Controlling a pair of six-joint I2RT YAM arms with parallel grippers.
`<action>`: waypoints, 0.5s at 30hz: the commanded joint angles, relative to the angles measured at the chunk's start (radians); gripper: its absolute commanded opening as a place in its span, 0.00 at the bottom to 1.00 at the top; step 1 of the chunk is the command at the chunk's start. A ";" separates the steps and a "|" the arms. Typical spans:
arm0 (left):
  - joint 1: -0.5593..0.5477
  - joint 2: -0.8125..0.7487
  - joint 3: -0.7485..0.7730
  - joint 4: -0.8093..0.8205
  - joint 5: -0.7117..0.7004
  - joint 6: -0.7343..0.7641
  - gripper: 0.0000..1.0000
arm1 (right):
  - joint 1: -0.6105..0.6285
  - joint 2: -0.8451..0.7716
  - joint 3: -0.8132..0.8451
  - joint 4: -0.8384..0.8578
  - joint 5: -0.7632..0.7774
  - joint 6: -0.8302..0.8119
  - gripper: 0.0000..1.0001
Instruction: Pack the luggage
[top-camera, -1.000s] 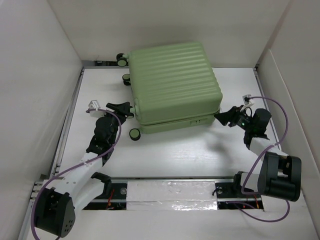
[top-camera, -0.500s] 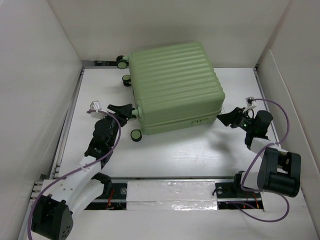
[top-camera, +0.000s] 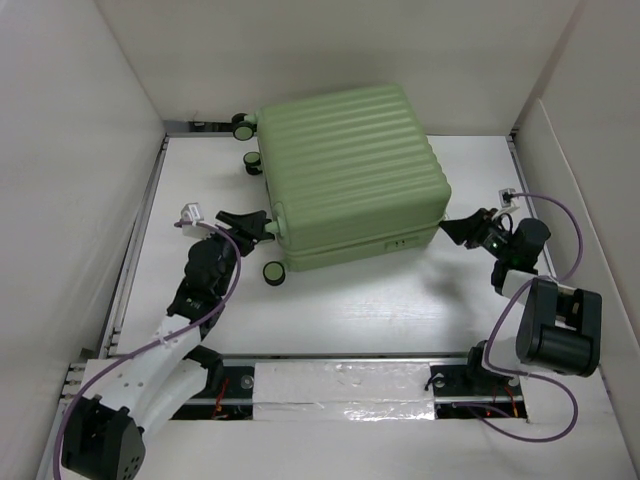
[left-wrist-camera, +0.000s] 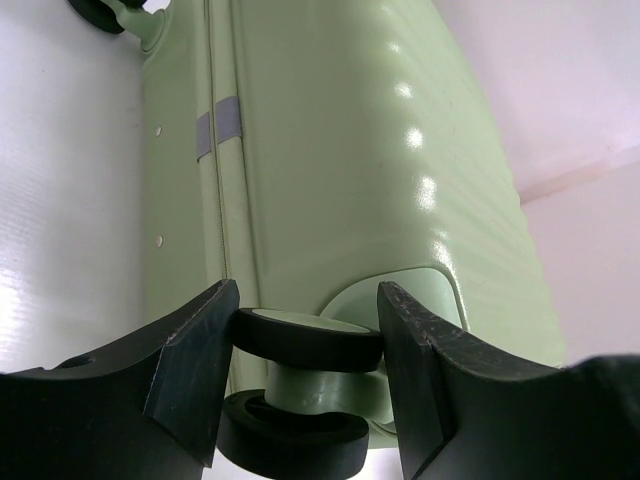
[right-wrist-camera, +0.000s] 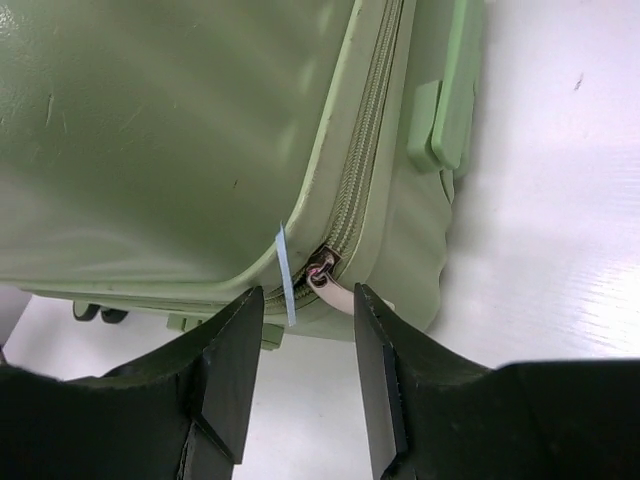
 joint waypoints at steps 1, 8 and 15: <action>-0.021 -0.062 0.037 0.038 0.071 0.019 0.48 | -0.008 0.028 -0.007 0.249 -0.015 0.086 0.47; -0.021 -0.173 0.086 -0.005 -0.055 0.012 0.76 | -0.019 0.140 0.022 0.375 -0.096 0.129 0.51; -0.054 -0.153 0.173 0.117 0.232 0.128 0.57 | -0.019 0.277 0.024 0.637 -0.151 0.259 0.54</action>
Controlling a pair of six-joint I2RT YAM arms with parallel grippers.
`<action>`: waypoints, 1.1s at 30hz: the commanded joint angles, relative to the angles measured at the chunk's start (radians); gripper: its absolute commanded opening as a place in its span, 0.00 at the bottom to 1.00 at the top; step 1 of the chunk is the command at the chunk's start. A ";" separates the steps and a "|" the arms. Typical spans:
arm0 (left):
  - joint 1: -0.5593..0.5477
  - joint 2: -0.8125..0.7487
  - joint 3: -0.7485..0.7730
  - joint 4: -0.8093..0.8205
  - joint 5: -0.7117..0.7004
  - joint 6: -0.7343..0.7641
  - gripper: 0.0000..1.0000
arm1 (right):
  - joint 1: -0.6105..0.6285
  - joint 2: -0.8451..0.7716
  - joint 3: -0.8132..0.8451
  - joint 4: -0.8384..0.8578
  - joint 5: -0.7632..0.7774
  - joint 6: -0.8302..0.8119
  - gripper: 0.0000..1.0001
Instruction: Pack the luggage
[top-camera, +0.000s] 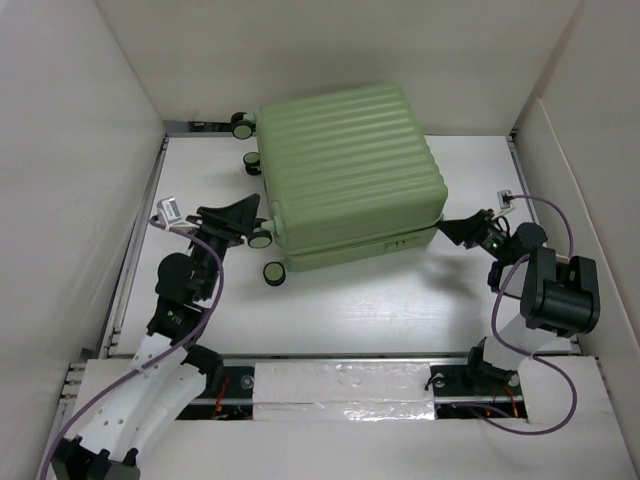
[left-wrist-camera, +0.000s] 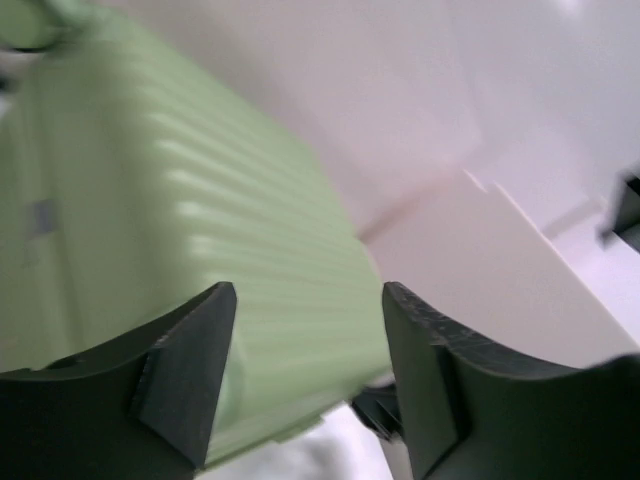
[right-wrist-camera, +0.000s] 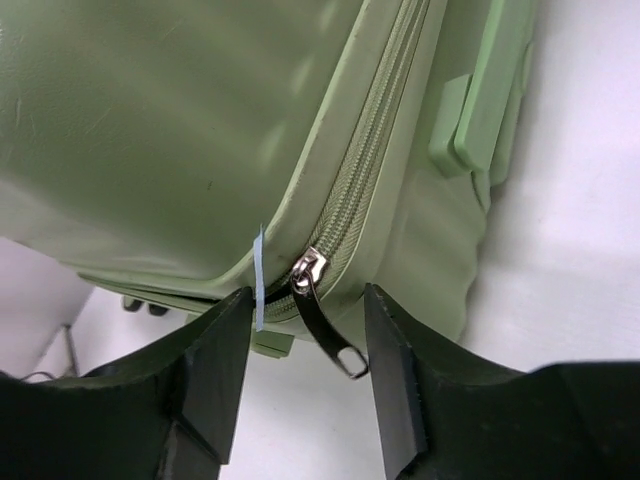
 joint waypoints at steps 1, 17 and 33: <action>-0.039 0.089 0.074 0.148 0.259 0.094 0.53 | 0.003 0.063 0.034 0.270 -0.045 0.104 0.52; -0.676 0.802 0.200 0.318 0.063 0.317 0.45 | -0.047 0.080 -0.089 0.589 -0.055 0.301 0.12; -0.645 1.131 0.405 0.322 0.065 0.309 0.44 | 0.016 -0.167 -0.111 0.149 -0.005 0.072 0.00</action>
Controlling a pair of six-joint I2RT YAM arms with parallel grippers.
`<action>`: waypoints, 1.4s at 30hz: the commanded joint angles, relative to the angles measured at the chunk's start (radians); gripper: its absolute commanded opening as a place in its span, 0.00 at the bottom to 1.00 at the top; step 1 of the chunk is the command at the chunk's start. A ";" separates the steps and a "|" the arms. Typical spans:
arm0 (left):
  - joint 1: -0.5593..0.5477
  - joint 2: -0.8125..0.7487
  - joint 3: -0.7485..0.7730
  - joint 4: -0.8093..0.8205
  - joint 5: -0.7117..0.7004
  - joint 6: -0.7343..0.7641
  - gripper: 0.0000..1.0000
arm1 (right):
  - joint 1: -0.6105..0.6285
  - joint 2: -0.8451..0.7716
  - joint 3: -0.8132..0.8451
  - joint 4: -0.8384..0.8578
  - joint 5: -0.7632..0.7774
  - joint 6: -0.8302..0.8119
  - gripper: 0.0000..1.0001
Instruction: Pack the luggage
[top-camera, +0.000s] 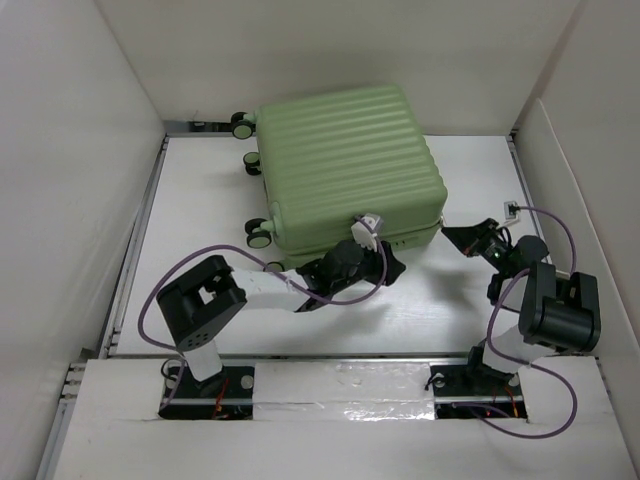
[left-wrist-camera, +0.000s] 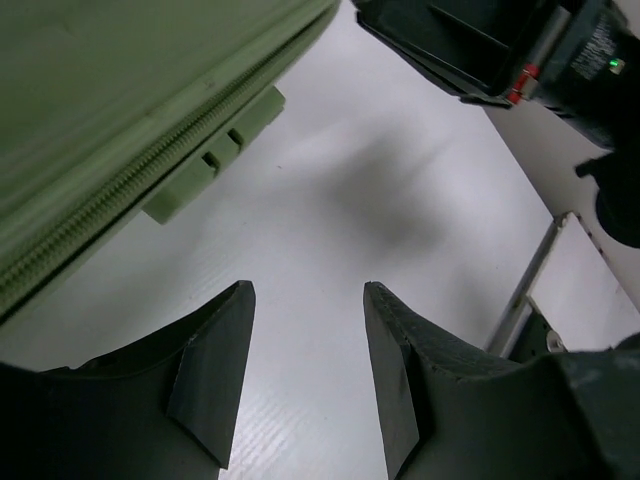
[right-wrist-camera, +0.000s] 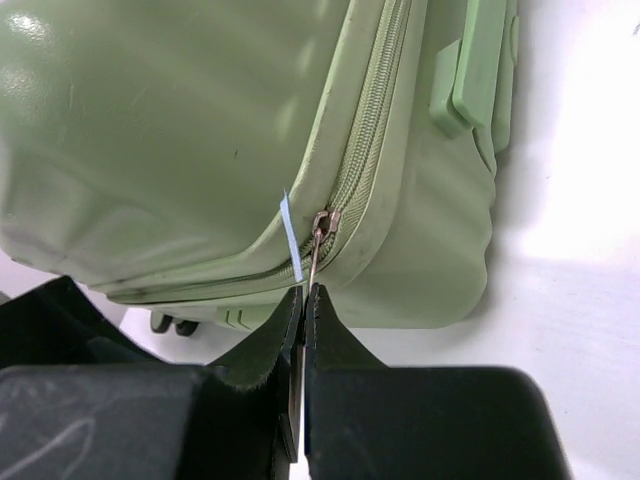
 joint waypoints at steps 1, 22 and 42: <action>0.013 0.055 0.086 0.029 -0.035 0.005 0.44 | 0.034 -0.110 0.002 0.060 -0.024 -0.081 0.00; 0.023 0.042 0.098 0.025 -0.182 -0.089 0.52 | 0.240 -0.816 0.112 -1.135 0.406 -0.502 0.00; 0.814 -1.092 -0.435 -0.656 -0.175 -0.430 0.97 | 0.249 -0.696 0.084 -1.001 0.355 -0.479 0.00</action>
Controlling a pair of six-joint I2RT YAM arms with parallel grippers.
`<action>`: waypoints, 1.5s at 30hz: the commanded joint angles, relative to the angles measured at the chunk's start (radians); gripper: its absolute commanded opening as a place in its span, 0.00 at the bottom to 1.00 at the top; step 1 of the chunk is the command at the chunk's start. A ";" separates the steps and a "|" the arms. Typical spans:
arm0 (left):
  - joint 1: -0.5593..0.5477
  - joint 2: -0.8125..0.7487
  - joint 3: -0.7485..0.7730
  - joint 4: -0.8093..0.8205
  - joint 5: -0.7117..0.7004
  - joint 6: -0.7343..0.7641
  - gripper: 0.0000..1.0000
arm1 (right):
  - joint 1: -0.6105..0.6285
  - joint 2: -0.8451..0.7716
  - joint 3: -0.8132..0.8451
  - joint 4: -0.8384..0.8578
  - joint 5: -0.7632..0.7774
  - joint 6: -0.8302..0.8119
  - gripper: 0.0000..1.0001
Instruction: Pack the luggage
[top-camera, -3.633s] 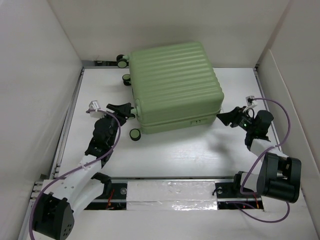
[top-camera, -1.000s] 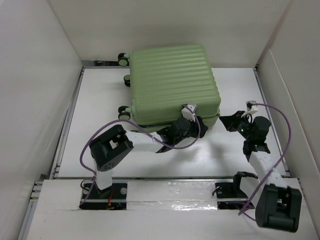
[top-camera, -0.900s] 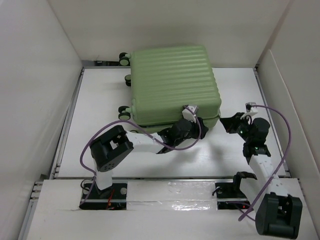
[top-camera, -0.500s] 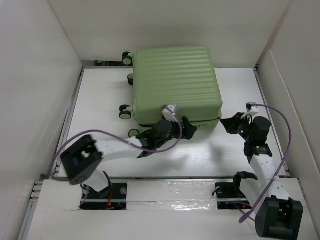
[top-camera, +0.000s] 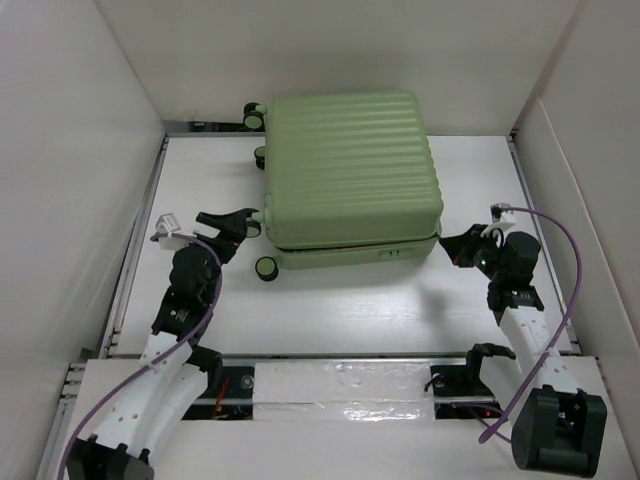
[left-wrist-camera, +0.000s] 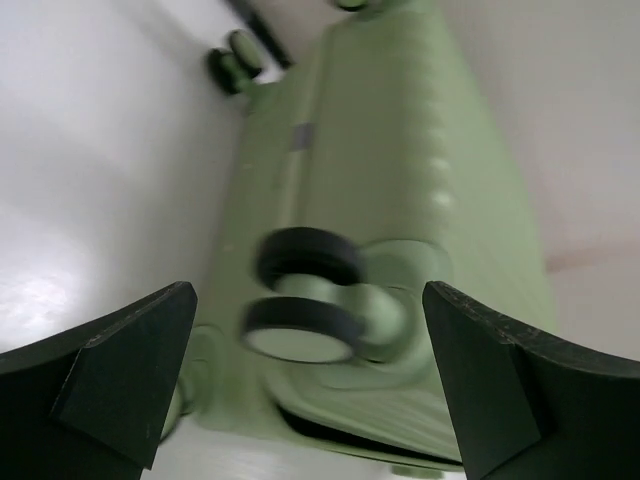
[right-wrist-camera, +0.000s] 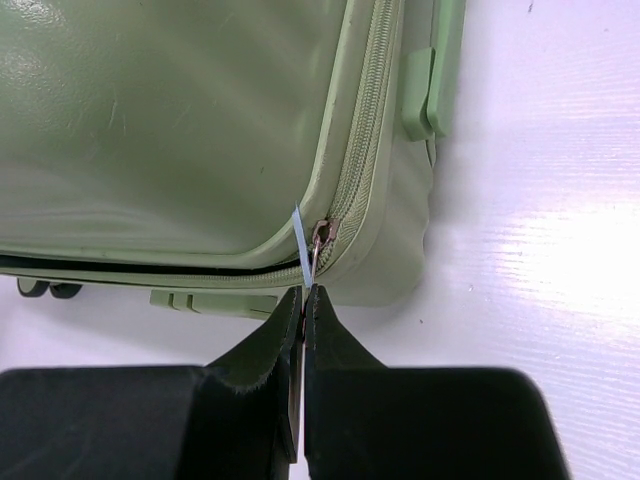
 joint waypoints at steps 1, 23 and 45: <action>0.105 -0.013 -0.072 -0.091 0.109 -0.054 0.98 | 0.025 0.005 0.008 0.095 -0.089 -0.010 0.00; 0.225 0.254 -0.071 0.404 0.380 -0.106 0.96 | 0.531 0.107 0.034 0.203 0.132 0.088 0.00; 0.441 0.384 0.151 0.245 0.250 -0.188 0.99 | 0.422 0.015 -0.090 0.209 0.026 0.039 0.00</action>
